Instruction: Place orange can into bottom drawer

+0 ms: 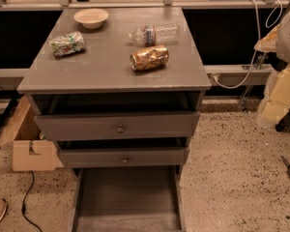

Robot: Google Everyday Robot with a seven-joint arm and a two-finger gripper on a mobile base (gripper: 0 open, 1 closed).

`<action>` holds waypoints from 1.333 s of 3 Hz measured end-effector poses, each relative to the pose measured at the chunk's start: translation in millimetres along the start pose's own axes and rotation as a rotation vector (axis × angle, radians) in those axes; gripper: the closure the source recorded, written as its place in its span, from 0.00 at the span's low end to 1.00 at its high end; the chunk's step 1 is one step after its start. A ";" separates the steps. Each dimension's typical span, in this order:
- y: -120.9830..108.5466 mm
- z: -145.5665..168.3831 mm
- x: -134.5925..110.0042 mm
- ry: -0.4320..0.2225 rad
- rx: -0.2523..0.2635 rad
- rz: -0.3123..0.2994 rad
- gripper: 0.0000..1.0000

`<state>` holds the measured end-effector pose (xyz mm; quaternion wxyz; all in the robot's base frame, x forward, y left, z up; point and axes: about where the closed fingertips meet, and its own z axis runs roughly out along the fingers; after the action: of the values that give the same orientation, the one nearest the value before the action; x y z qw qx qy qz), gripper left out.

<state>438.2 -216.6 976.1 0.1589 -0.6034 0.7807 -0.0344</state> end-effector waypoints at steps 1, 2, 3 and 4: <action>-4.1 -0.3 -3.2 -0.004 0.012 -0.007 0.00; -37.2 15.0 -28.2 -0.039 0.038 -0.083 0.00; -75.8 39.1 -60.3 -0.083 0.036 -0.172 0.00; -107.6 63.2 -93.0 -0.146 0.015 -0.233 0.00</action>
Offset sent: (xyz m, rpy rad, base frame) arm 0.1047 0.0424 -0.0040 0.0085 -0.1101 0.1903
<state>577.3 -148.3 961.9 0.2146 -0.6898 0.6913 -0.0146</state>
